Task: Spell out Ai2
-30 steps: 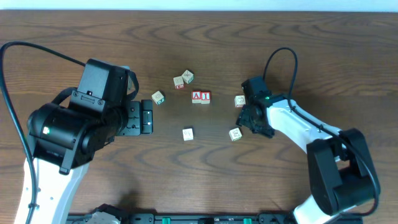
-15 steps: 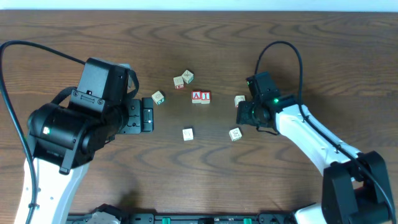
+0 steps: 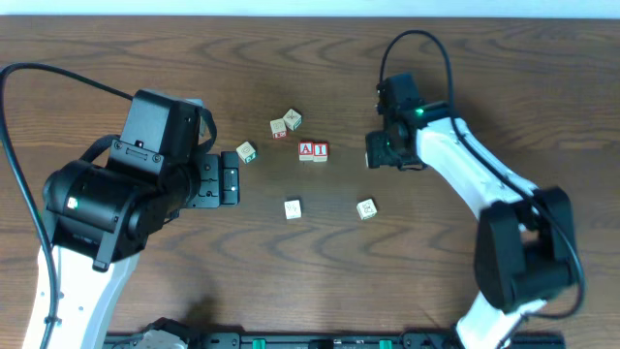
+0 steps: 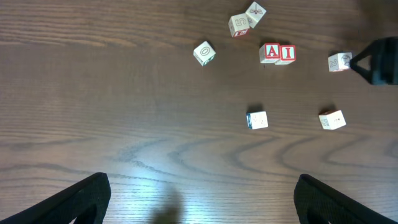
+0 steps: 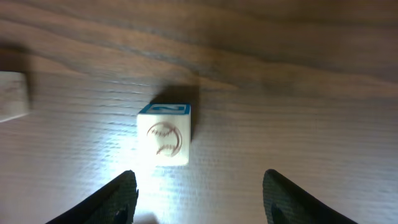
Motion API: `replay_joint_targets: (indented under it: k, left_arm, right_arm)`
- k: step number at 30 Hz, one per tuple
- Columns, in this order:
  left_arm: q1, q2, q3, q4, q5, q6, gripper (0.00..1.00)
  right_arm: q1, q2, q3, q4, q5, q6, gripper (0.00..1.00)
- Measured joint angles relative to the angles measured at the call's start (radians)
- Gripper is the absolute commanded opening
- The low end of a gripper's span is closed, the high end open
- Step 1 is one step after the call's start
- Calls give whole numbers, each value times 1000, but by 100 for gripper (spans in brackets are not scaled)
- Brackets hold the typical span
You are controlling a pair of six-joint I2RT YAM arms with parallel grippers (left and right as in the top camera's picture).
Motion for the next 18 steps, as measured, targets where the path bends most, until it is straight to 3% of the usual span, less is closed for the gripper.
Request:
replay_joint_targets:
  k: [18]
  left_arm:
    - [0, 2, 0, 0, 0, 0, 95]
  right_arm:
    - [0, 53, 9, 72, -68, -4, 56]
